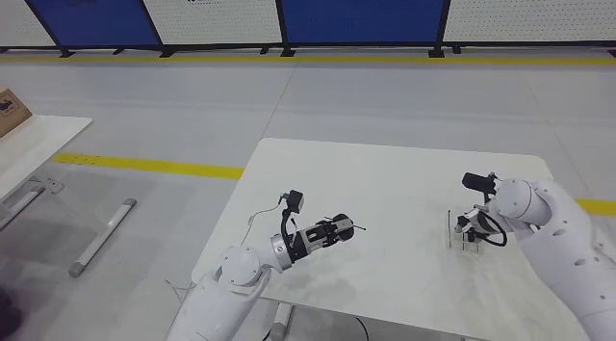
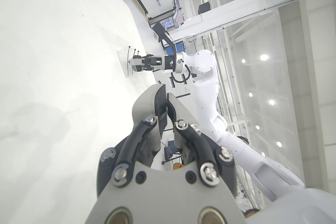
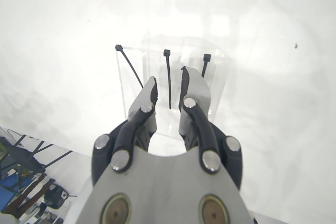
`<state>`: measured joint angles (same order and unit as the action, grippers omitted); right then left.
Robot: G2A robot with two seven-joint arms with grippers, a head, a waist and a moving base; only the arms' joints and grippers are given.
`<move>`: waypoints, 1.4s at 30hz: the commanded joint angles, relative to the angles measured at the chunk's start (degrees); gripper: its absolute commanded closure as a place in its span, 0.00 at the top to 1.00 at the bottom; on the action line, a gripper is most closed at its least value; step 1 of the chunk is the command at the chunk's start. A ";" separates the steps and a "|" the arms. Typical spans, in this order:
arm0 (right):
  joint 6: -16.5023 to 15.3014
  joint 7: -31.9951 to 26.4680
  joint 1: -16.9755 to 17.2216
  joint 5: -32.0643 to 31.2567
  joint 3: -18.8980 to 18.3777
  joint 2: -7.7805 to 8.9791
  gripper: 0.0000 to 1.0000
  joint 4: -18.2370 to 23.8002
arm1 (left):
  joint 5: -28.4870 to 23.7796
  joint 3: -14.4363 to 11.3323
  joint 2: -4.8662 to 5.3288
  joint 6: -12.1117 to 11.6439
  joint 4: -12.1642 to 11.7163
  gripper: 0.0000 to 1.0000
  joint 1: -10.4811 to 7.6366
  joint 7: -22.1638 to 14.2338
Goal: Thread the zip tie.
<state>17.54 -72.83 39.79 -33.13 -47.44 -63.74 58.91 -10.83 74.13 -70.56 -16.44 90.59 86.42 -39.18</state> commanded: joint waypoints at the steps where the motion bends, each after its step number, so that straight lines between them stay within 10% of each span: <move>1: -0.02 -0.04 -0.24 -0.09 0.24 -0.19 0.22 -0.45 | 0.00 0.00 0.00 0.00 0.00 0.00 0.00 0.00; 29: -0.19 -0.52 -0.81 -1.95 0.97 -1.59 0.00 -1.88 | 0.00 0.00 0.00 0.00 0.00 0.00 0.00 0.00; 42: 1.94 0.18 10.45 -6.93 -9.42 3.01 0.00 16.58 | 0.00 0.00 0.00 0.00 0.00 0.00 0.00 0.00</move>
<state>19.51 -72.79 49.02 -39.83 -55.64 -61.09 73.68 -10.83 74.13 -70.56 -16.44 90.59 86.42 -39.18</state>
